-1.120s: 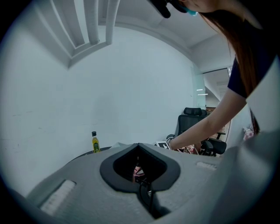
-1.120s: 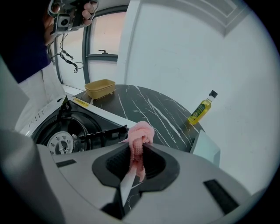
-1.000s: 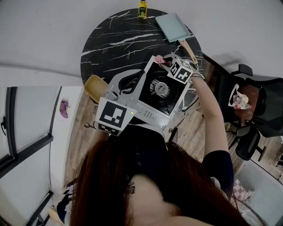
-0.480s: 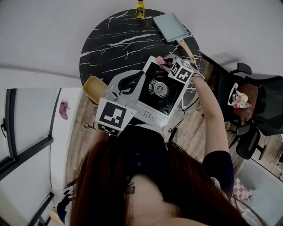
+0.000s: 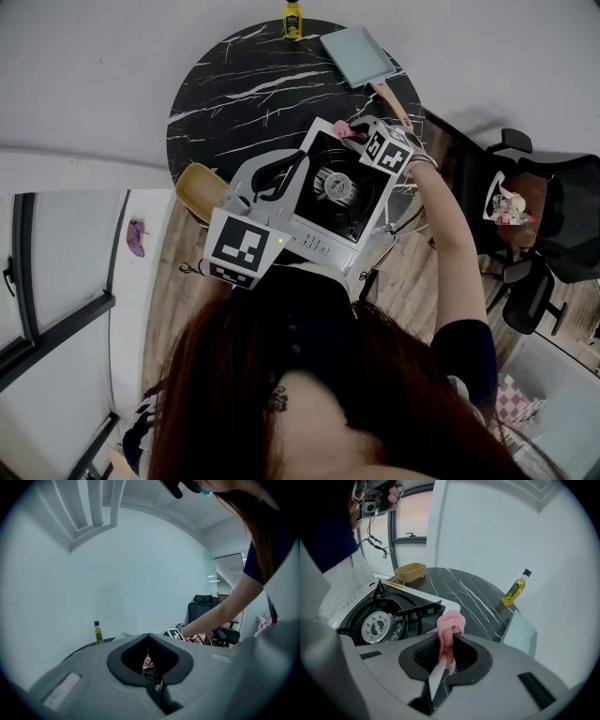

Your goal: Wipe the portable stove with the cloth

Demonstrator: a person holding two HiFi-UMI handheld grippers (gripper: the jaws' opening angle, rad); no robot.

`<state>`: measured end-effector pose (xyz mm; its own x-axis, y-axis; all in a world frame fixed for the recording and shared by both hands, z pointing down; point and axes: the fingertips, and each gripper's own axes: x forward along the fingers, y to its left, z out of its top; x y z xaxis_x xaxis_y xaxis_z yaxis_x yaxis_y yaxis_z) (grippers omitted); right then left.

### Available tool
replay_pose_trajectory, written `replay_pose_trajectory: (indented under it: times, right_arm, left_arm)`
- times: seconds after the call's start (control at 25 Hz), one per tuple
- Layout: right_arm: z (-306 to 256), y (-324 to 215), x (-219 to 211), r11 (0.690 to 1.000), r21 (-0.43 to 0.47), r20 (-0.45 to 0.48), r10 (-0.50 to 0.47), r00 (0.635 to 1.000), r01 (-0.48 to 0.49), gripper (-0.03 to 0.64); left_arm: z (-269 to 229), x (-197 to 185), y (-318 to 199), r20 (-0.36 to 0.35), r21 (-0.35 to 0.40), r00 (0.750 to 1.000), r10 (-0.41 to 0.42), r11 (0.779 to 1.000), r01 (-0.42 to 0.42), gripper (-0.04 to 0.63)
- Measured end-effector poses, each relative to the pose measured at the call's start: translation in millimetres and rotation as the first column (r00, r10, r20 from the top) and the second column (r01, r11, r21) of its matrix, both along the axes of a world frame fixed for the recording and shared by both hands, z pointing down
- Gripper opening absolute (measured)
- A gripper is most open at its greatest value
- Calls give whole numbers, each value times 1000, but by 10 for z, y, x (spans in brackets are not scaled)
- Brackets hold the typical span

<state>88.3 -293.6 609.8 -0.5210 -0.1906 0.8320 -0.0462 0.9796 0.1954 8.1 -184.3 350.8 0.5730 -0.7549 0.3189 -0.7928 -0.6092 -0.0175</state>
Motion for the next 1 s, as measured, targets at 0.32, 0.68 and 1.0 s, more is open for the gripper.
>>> replay_pose_trajectory:
  times: [0.32, 0.68, 1.0]
  right_arm:
    - [-6, 36, 90, 1000, -9, -10, 3, 1000, -3, 61]
    - [-14, 71, 191, 1000, -9, -5, 17, 1000, -17, 61]
    - [-11, 99, 288, 1000, -9, -18, 17, 1000, -18, 61]
  left_arm:
    - [-6, 50, 1, 3, -1, 1000, 14, 1000, -14, 12]
    - [-22, 119, -1, 6, -3, 999, 31, 1000, -31, 12]
    - [-44, 188, 3, 12, 7, 999, 49, 999, -49, 12]
